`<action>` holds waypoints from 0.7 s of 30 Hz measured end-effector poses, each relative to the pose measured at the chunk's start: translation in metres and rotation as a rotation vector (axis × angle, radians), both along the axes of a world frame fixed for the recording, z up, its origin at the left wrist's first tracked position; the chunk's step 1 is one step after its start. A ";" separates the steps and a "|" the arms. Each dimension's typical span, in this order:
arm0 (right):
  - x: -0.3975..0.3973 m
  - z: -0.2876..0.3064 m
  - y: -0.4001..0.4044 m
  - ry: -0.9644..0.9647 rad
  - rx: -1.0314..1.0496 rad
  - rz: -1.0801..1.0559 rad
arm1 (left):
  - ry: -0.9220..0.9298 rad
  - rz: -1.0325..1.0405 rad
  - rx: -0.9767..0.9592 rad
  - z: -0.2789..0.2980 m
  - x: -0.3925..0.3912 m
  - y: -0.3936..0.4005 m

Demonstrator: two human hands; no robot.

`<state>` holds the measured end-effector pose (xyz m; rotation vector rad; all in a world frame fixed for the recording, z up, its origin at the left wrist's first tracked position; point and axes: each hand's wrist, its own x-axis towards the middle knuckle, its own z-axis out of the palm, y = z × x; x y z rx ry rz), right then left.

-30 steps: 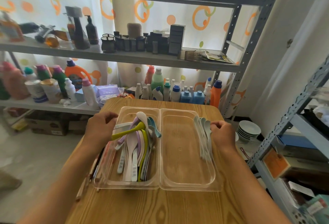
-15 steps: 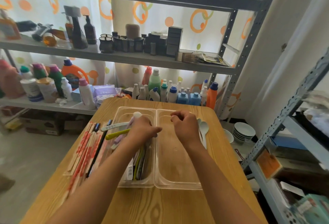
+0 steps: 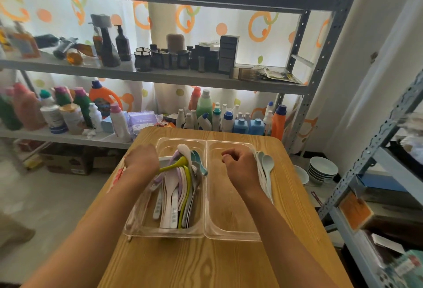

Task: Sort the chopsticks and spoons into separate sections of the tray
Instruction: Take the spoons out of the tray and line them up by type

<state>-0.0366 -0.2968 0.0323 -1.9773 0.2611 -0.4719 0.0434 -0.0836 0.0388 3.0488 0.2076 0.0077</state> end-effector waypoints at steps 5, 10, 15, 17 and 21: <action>0.000 -0.002 0.009 0.026 0.004 0.018 | -0.059 -0.048 -0.070 0.006 -0.003 0.010; 0.005 -0.002 0.018 0.022 0.030 0.046 | -0.255 -0.121 -0.449 0.026 -0.017 0.027; 0.012 0.007 0.038 -0.015 0.148 0.107 | -0.404 -0.249 -0.632 0.040 -0.055 0.019; 0.014 0.014 0.044 -0.043 0.240 0.118 | -0.399 -0.340 -0.677 0.040 -0.068 0.009; 0.012 0.024 0.042 -0.089 0.369 0.017 | -0.384 -0.528 -0.640 0.028 -0.087 -0.007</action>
